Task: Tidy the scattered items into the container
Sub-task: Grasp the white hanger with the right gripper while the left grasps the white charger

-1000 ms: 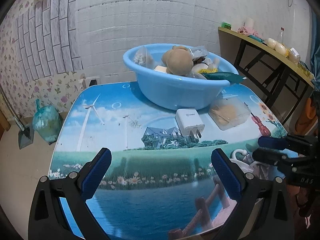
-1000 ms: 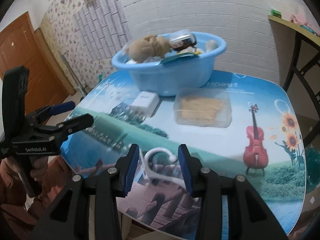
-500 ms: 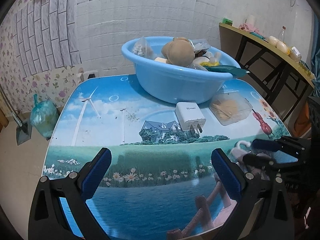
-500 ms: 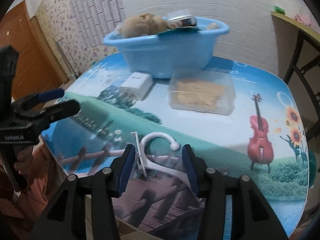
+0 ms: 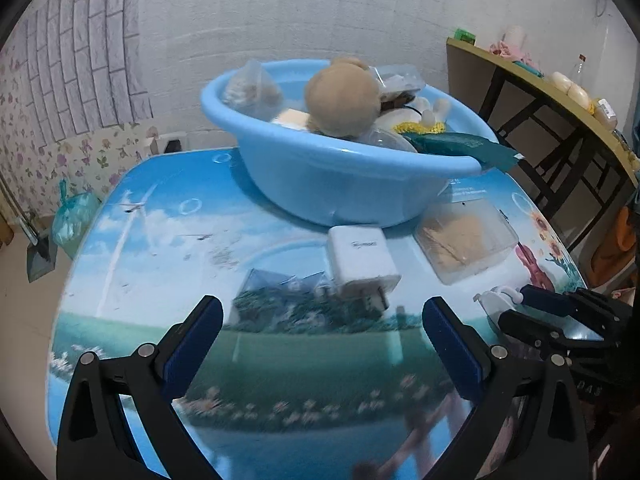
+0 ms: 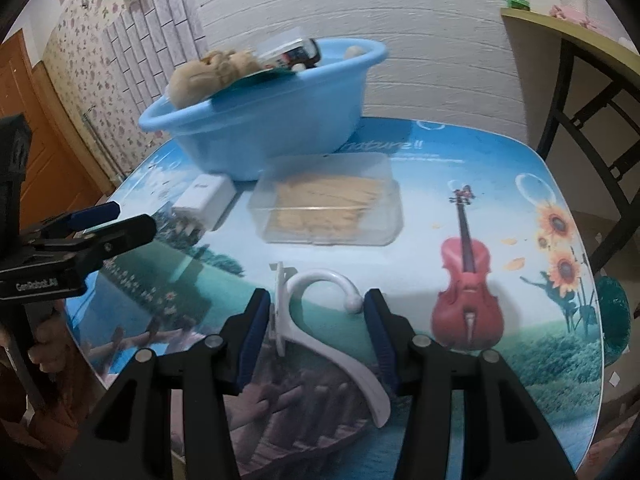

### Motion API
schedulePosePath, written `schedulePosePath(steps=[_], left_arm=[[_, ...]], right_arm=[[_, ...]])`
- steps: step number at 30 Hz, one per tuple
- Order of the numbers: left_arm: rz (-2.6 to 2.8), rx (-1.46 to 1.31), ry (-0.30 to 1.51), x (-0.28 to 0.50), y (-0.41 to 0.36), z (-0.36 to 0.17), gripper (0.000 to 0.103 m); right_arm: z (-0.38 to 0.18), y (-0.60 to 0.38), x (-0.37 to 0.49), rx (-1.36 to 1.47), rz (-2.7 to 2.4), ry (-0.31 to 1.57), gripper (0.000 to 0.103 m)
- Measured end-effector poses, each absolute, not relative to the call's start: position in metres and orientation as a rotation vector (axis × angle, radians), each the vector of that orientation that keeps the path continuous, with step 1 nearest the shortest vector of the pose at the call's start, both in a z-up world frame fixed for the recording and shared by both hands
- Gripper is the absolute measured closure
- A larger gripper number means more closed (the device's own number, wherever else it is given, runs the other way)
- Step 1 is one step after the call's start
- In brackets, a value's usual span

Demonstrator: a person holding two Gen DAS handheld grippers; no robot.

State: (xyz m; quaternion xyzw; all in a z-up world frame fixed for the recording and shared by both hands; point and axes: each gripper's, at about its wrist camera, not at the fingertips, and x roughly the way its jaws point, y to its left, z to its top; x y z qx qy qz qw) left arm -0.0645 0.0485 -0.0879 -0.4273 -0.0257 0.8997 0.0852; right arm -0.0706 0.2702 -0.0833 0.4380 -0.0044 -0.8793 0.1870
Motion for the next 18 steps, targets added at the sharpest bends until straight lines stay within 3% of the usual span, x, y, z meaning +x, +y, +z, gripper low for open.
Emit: schedulePosePath(steps=[5,7,10,15,18], left_arm=[[2.694,-1.278,-0.040,-0.082,0.065,-0.093,0.003],[2.689,-1.296,-0.021,-0.088,0.070,-0.097,0.009],[2.664,-1.333,-0.006,-0.095,0.075,-0.104,0.023],[2.638,-1.336,0.025,-0.098,0.082,-0.108,0.059],[2.633,-1.334,0.027,-0.095,0.082,-0.107,0.063]], right_arm=[[-0.084,0.273,-0.077,1.224,-2.481,-0.013,0.055],[-0.084,0.272,-0.077,1.217,-2.485,0.003,0.055],[-0.085,0.270,-0.078,1.207,-2.487,0.028,0.055],[-0.085,0.270,-0.078,1.191,-2.473,0.018,0.055],[-0.085,0.271,-0.076,1.189,-2.460,0.001,0.055]])
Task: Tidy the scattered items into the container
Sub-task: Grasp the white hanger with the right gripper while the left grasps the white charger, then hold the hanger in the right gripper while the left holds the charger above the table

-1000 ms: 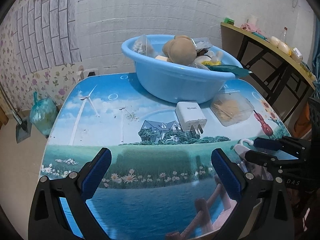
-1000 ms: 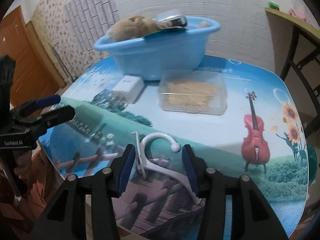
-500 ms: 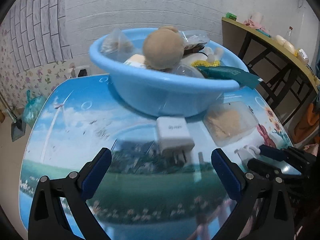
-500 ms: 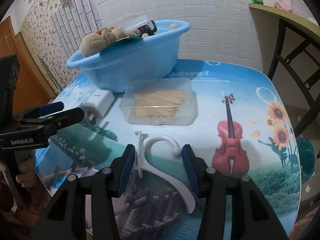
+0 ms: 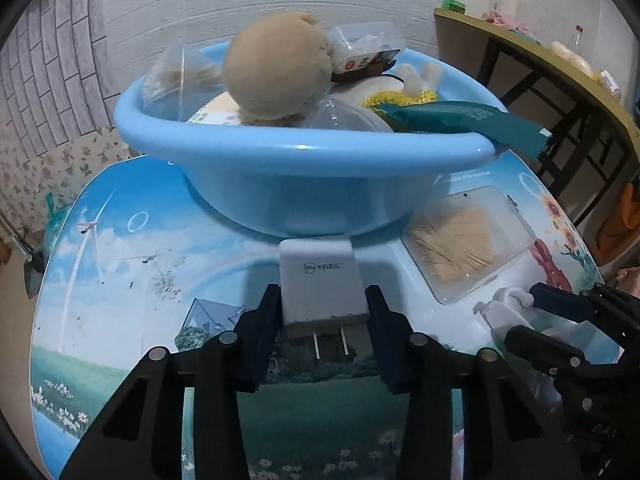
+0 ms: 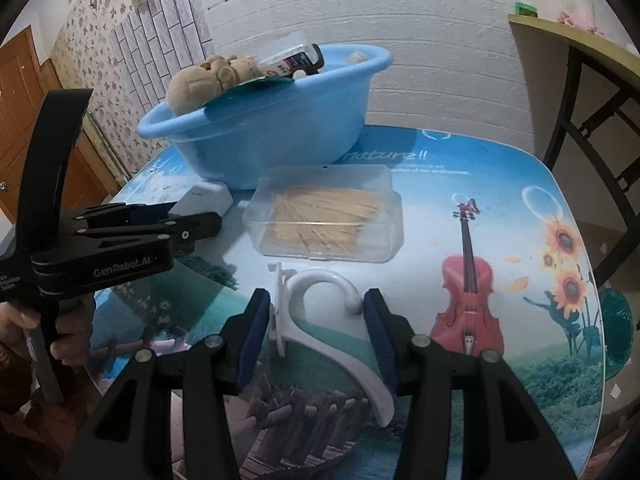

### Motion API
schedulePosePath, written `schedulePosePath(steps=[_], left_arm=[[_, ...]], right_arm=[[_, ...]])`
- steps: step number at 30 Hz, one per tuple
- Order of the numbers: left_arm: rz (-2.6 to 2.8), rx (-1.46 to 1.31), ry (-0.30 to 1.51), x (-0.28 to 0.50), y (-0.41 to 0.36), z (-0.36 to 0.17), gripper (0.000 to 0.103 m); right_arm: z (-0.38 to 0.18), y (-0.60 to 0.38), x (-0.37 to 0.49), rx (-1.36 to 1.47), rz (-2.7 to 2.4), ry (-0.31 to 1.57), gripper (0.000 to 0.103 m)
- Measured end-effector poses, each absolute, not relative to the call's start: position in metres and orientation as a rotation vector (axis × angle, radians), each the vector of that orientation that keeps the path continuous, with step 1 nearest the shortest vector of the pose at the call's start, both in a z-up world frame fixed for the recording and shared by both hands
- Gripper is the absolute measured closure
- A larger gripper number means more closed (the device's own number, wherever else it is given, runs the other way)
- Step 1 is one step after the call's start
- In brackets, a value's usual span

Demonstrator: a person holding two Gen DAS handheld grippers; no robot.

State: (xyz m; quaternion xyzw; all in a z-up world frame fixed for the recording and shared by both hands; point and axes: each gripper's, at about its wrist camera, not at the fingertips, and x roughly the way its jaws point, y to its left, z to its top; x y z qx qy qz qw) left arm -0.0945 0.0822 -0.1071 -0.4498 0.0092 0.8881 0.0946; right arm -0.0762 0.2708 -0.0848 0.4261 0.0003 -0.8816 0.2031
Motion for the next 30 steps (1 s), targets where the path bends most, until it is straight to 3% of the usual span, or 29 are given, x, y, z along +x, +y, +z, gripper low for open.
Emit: schedulePosePath(steps=[30], left_arm=[[2.698,-1.394,0.043,-0.012,0.011,-0.103,0.064]], right_arm=[[-0.072,0.247,-0.050,1.218,-2.465,0.061,0.055]])
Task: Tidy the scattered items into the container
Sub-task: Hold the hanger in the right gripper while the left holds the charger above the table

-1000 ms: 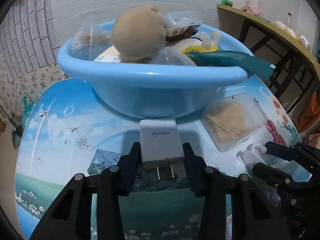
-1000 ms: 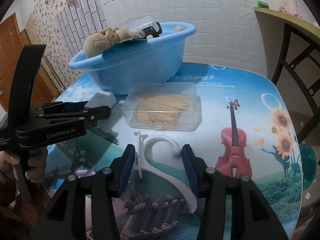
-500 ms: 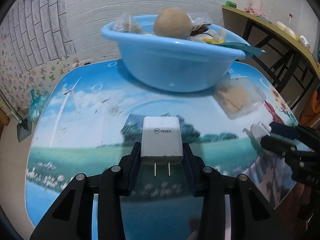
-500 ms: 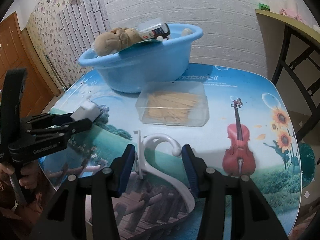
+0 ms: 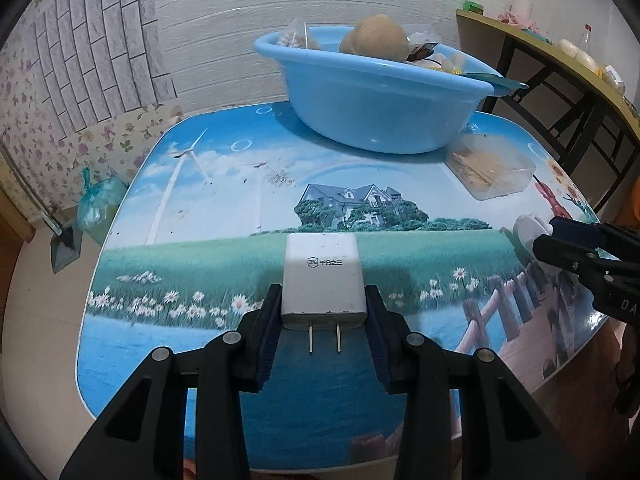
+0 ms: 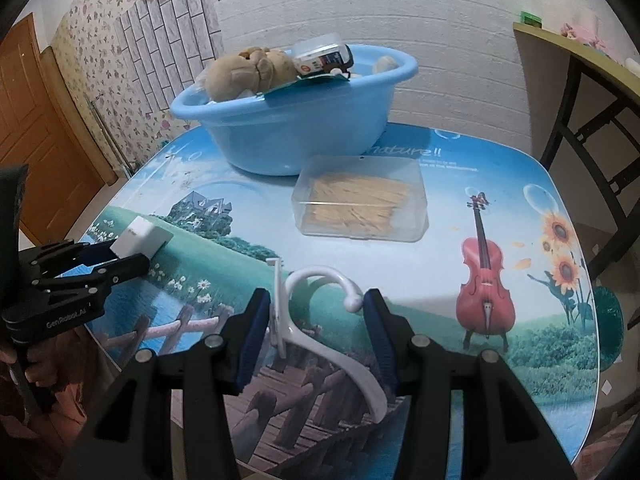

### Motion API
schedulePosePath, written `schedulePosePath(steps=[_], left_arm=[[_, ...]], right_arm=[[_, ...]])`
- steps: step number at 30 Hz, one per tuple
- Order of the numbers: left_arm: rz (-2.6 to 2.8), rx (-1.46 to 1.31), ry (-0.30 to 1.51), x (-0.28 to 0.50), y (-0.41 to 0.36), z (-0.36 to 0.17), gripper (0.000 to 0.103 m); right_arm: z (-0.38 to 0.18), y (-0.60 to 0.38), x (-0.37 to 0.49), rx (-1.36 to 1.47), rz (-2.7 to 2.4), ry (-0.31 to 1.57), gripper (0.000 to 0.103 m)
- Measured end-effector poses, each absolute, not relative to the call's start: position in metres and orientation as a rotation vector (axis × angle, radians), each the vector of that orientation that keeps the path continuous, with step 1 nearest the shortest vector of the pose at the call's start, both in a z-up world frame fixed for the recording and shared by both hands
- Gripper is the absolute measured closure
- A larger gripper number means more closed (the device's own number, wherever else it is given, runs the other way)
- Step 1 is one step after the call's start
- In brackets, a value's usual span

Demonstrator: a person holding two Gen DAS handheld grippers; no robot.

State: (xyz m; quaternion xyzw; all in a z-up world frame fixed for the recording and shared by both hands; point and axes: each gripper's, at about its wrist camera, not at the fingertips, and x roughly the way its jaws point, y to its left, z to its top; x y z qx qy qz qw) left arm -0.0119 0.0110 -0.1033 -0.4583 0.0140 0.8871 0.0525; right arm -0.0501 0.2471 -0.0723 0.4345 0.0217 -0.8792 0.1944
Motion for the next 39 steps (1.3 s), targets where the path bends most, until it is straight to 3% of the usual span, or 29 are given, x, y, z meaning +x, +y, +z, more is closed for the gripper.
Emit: schedulePosePath(steps=[13,30,36,39], left_arm=[[2.711,-1.362,0.048,-0.011,0.010,-0.106,0.064],[2.739,-1.327,0.060,-0.017,0.011,-0.109,0.051],[2.740,-1.312,0.062,-0.019,0.011,-0.109,0.049],[2.751,-1.311,0.057,-0.019,0.011,-0.110,0.039]], right_arm=[[-0.078,0.239,-0.048,1.248,-2.447,0.079,0.055],[-0.082,0.237,-0.047,1.246,-2.436,0.120,0.054],[-0.084,0.234,-0.047,1.227,-2.442,0.168,0.047],[-0.087,0.235,-0.048,1.218,-2.475,0.195,0.029]])
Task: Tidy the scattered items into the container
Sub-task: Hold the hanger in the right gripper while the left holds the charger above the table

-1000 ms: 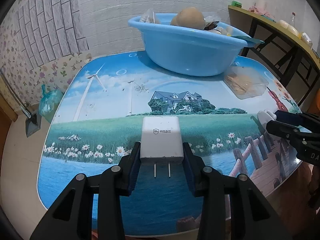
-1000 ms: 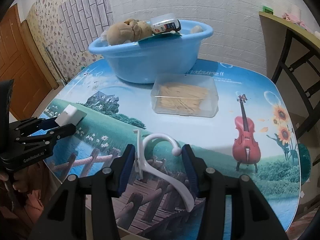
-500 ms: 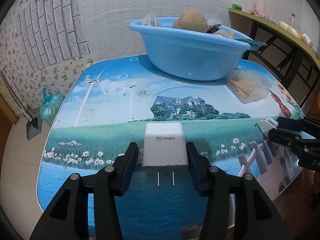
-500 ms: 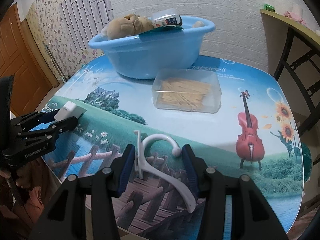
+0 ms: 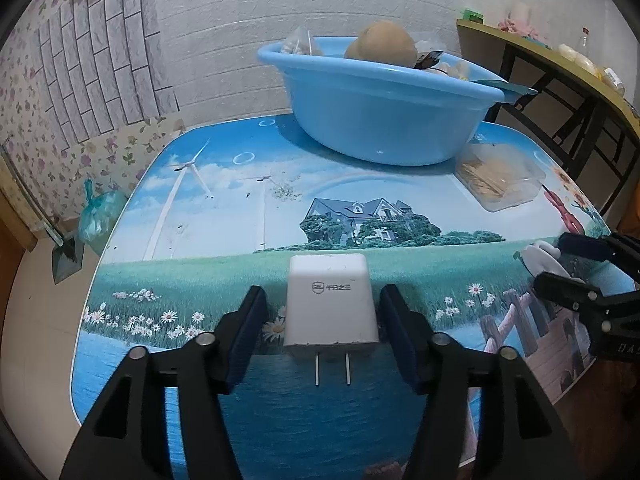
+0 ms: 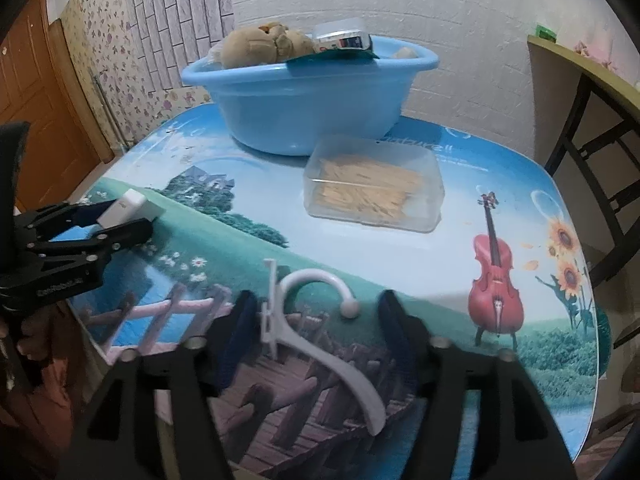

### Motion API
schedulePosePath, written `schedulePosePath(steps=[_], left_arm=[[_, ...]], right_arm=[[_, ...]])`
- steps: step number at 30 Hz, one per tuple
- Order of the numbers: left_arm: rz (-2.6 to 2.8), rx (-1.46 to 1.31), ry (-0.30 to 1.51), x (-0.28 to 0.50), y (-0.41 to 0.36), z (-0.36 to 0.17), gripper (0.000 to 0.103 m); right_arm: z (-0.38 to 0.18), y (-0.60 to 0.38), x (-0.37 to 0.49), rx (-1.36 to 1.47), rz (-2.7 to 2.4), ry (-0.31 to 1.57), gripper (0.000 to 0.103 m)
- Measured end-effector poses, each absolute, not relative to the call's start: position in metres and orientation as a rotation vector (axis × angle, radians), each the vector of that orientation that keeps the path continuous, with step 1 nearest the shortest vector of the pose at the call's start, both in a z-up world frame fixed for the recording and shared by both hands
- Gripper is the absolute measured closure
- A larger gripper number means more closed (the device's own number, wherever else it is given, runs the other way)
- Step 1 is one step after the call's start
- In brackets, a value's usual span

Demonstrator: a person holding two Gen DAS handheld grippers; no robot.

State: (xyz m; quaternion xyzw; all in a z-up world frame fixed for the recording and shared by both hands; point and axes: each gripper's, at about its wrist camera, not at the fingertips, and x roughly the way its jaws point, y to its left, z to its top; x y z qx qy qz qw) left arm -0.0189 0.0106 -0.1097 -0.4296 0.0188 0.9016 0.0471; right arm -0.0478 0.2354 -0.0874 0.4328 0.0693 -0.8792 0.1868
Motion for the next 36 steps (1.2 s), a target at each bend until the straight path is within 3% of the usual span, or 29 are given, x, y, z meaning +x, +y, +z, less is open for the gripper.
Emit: schedulePosePath(steps=[4,6,9,13,36], left_arm=[[2.756,-1.315,0.044,-0.0202,0.0090,-0.1114,0.029],[2.746,-1.334,0.041,-0.0213,0.0089,-0.1135,0.009],[2.739,-1.343,0.041,-0.0212,0.0087,-0.1162,0.001],[2.744,-1.333,0.041,-0.0200,0.0087,-0.1173,0.000],[2.778,-1.269,0.037,-0.0137,0.0094,-0.1190,0.000]], right_arm=[[-0.0909,0.2412,-0.0471,1.202,-2.517,0.189,0.015],[-0.0916,0.2415,-0.0461,1.193,-2.523,0.196,0.013],[-0.0930,0.2413,-0.0458,1.184,-2.521,0.198,0.006],[-0.0948,0.2407,-0.0460,1.179,-2.521,0.199,0.000],[-0.0949,0.2404,-0.0446,1.152,-2.533,0.195,0.000]])
